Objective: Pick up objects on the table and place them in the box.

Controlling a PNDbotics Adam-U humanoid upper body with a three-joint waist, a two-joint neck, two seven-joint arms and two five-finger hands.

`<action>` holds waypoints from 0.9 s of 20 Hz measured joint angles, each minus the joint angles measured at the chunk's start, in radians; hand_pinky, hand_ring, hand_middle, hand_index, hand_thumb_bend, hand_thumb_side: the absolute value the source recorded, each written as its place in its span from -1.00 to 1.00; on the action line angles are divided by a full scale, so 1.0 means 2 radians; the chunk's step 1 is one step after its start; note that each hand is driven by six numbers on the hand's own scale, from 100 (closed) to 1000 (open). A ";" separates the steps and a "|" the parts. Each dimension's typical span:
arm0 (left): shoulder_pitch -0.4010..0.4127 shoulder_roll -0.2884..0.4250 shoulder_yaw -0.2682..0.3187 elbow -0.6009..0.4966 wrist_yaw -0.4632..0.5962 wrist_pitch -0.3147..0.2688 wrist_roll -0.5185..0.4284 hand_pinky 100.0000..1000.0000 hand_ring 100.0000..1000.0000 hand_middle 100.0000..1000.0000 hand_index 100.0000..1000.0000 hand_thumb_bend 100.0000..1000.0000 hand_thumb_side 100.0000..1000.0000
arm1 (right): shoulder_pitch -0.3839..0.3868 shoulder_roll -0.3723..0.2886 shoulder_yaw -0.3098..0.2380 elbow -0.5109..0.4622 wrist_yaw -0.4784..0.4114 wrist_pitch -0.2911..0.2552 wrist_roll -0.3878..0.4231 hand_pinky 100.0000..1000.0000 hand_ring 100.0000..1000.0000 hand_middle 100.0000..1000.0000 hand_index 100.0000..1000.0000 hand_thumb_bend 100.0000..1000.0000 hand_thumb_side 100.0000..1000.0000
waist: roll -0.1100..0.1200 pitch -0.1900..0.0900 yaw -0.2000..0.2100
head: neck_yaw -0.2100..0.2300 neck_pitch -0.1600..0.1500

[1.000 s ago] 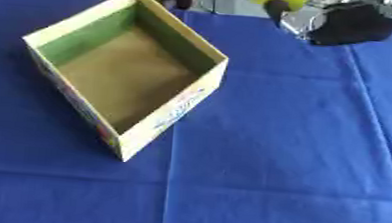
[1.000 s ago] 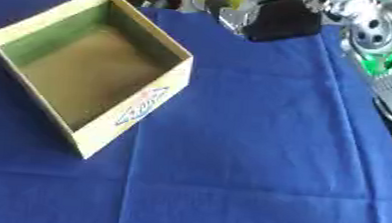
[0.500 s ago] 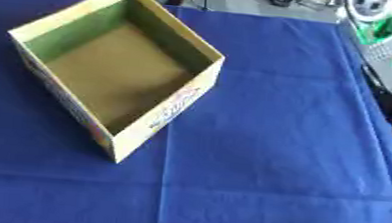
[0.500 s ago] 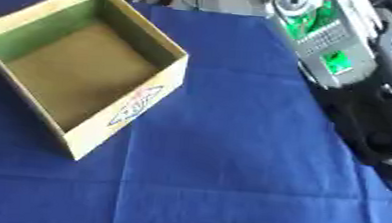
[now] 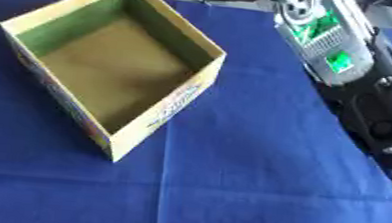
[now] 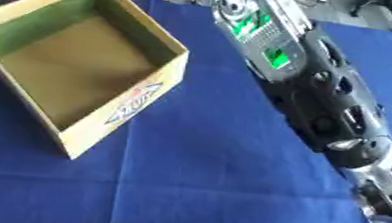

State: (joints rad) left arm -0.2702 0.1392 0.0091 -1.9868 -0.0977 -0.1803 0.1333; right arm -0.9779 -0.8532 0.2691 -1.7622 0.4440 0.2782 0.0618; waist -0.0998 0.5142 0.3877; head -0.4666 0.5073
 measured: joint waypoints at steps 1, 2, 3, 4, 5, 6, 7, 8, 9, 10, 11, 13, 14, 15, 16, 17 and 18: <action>-0.001 0.000 0.000 0.000 0.000 0.000 0.000 -0.66 -0.26 0.00 0.15 -1.00 0.77 | 0.000 0.003 0.004 0.004 0.000 -0.004 0.002 -0.42 -0.35 -0.56 -0.29 -1.00 -0.15 | 0.000 0.001 0.002 | -0.002 0.000; -0.002 0.000 0.000 0.000 0.000 0.000 0.000 -0.66 -0.26 0.00 0.14 -1.00 0.77 | 0.000 0.007 0.007 0.008 0.000 -0.007 0.004 -0.42 -0.35 -0.56 -0.29 -1.00 -0.15 | 0.000 0.002 0.003 | -0.002 0.000; -0.002 -0.001 0.000 0.000 0.001 0.000 0.000 -0.66 -0.26 0.00 0.14 -1.00 0.77 | 0.000 0.010 0.010 0.012 -0.001 -0.010 0.007 -0.42 -0.35 -0.56 -0.29 -1.00 -0.15 | 0.000 0.002 0.004 | -0.003 0.000; -0.002 -0.003 0.000 0.000 0.001 0.000 0.000 -0.66 -0.26 0.00 0.14 -1.00 0.77 | 0.000 0.013 0.012 0.015 -0.001 -0.013 0.010 -0.42 -0.35 -0.56 -0.29 -1.00 -0.14 | 0.000 0.003 0.005 | -0.004 -0.002; -0.002 -0.004 0.000 0.000 0.001 0.000 0.000 -0.65 -0.26 0.00 0.14 -1.00 0.77 | -0.001 0.015 0.015 0.018 -0.001 -0.016 0.013 -0.42 -0.35 -0.56 -0.29 -1.00 -0.14 | -0.001 0.003 0.006 | -0.005 -0.003; -0.003 -0.004 0.000 0.000 0.001 0.000 0.000 -0.65 -0.26 0.00 0.14 -1.00 0.77 | -0.001 0.017 0.017 0.020 -0.001 -0.019 0.015 -0.42 -0.35 -0.57 -0.29 -1.00 -0.14 | -0.001 0.005 0.006 | -0.006 -0.004; -0.003 -0.004 0.000 0.000 0.001 0.000 0.000 -0.65 -0.26 0.00 0.14 -1.00 0.77 | -0.001 0.019 0.018 0.023 -0.001 -0.022 0.017 -0.42 -0.35 -0.57 -0.29 -1.00 -0.14 | -0.002 0.006 0.007 | -0.006 -0.005; -0.004 -0.004 0.000 0.000 0.001 -0.001 0.000 -0.65 -0.26 0.00 0.14 -1.00 0.77 | -0.001 0.021 0.020 0.026 -0.001 -0.024 0.019 -0.42 -0.35 -0.57 -0.29 -1.00 -0.15 | -0.002 0.006 0.008 | -0.006 -0.005; -0.005 -0.005 0.000 0.000 0.001 -0.001 0.001 -0.65 -0.26 0.00 0.14 -1.00 0.77 | -0.001 0.023 0.022 0.029 -0.001 -0.027 0.022 -0.43 -0.35 -0.57 -0.29 -1.00 -0.15 | -0.003 0.006 0.009 | -0.006 -0.005; -0.006 -0.005 0.000 0.000 0.001 -0.001 0.001 -0.65 -0.26 0.00 0.14 -1.00 0.77 | -0.001 0.025 0.023 0.033 -0.001 -0.029 0.024 -0.42 -0.35 -0.57 -0.29 -1.00 -0.15 | -0.003 0.007 0.010 | -0.006 -0.006; -0.006 -0.006 0.000 0.000 0.001 -0.001 0.001 -0.65 -0.26 0.00 0.14 -1.00 0.77 | -0.001 0.027 0.025 0.036 -0.001 -0.031 0.028 -0.43 -0.35 -0.57 -0.29 -1.00 -0.15 | -0.003 0.008 0.010 | -0.007 -0.007; -0.006 -0.009 0.000 0.000 0.001 -0.001 0.001 -0.66 -0.26 0.00 0.14 -1.00 0.77 | -0.001 0.031 0.029 0.041 -0.001 -0.034 0.035 -0.42 -0.35 -0.57 -0.29 -1.00 -0.15 | -0.003 0.009 0.012 | -0.008 -0.009; -0.006 -0.009 0.000 0.000 0.001 -0.001 0.001 -0.66 -0.26 0.00 0.14 -1.00 0.77 | -0.001 0.033 0.030 0.042 -0.001 -0.037 0.039 -0.42 -0.34 -0.57 -0.28 -1.00 -0.14 | -0.004 0.010 0.012 | -0.008 -0.009; -0.006 -0.009 0.000 0.000 0.001 -0.001 0.001 -0.66 -0.26 0.00 0.14 -1.00 0.77 | -0.001 0.034 0.033 0.042 -0.001 -0.039 0.044 -0.41 -0.34 -0.57 -0.28 -1.00 -0.14 | -0.004 0.011 0.012 | -0.008 -0.009; -0.006 -0.009 0.000 0.000 0.001 0.000 0.002 -0.65 -0.26 0.00 0.14 -1.00 0.78 | -0.001 0.036 0.035 0.042 -0.001 -0.041 0.049 -0.40 -0.33 -0.56 -0.27 -1.00 -0.18 | -0.004 0.012 0.012 | -0.008 -0.009; -0.006 -0.009 0.000 0.000 0.001 0.000 0.002 -0.65 -0.26 0.00 0.14 -1.00 0.78 | -0.001 0.038 0.036 0.042 -0.001 -0.043 0.055 -0.37 -0.31 -0.53 -0.24 -1.00 -0.22 | -0.005 0.012 0.012 | -0.008 -0.009; -0.006 -0.009 0.000 0.000 0.001 0.000 0.002 -0.65 -0.26 0.00 0.14 -1.00 0.78 | -0.001 0.038 0.038 0.042 -0.001 -0.044 0.060 -0.34 -0.29 -0.52 -0.22 -1.00 -0.22 | -0.006 0.012 0.012 | -0.008 -0.009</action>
State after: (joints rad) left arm -0.2831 0.1218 0.0090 -1.9868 -0.0963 -0.1806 0.1367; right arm -0.9798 -0.7774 0.3441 -1.6781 0.4419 0.1905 0.1811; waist -0.1116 0.5391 0.4120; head -0.4826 0.4896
